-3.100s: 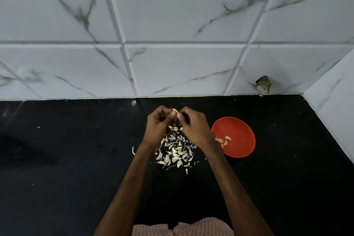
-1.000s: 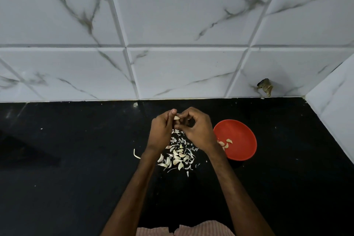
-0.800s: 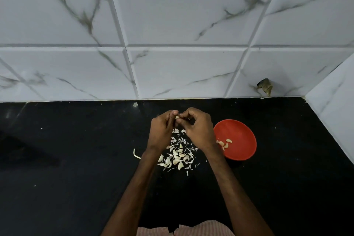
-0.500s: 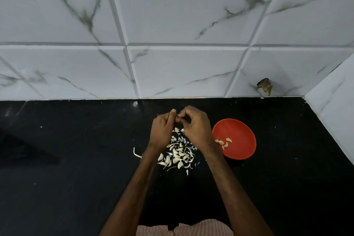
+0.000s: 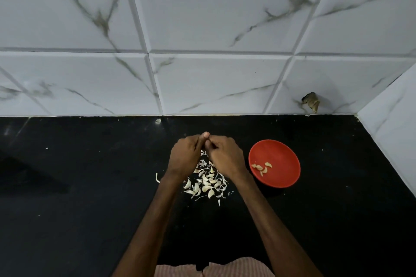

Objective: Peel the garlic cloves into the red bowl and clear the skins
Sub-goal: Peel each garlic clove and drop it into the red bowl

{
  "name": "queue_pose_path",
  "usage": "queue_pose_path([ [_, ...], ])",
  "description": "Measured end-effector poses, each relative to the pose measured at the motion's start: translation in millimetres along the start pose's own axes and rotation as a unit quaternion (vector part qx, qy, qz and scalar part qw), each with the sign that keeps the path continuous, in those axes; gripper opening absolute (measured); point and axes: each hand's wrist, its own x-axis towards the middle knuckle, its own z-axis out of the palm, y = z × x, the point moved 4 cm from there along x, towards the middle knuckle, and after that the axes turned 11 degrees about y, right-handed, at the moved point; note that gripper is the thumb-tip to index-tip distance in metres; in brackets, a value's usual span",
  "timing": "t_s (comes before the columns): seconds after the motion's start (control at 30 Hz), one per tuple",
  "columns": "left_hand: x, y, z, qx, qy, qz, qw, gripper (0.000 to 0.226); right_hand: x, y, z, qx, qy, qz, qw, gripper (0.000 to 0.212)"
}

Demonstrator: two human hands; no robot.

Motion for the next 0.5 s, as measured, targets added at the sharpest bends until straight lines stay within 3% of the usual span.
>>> queue_pose_path([
  [0.17, -0.2, -5.6, 4.0, 0.146, -0.042, 0.105, 0.983, 0.037, 4.0, 10.1, -0.1, 0.172, -0.068, 0.128, 0.974, 0.034],
  [0.27, -4.7, -4.3, 8.7, 0.152, -0.072, 0.12, 0.978, 0.024, 2.9, 15.3, 1.8, 0.216, -0.082, 0.174, 0.957, 0.038],
  [0.4, -1.4, -6.7, 2.5, 0.017, -0.045, 0.006, 0.999, 0.037, 6.2, 8.8, 3.3, 0.088, -0.028, 0.057, 0.994, 0.03],
  [0.5, -1.5, -8.1, 5.0, -0.084, -0.051, -0.084, 0.992, 0.05, 0.1, 2.8, 2.5, -0.012, 0.039, -0.03, 0.999, 0.022],
])
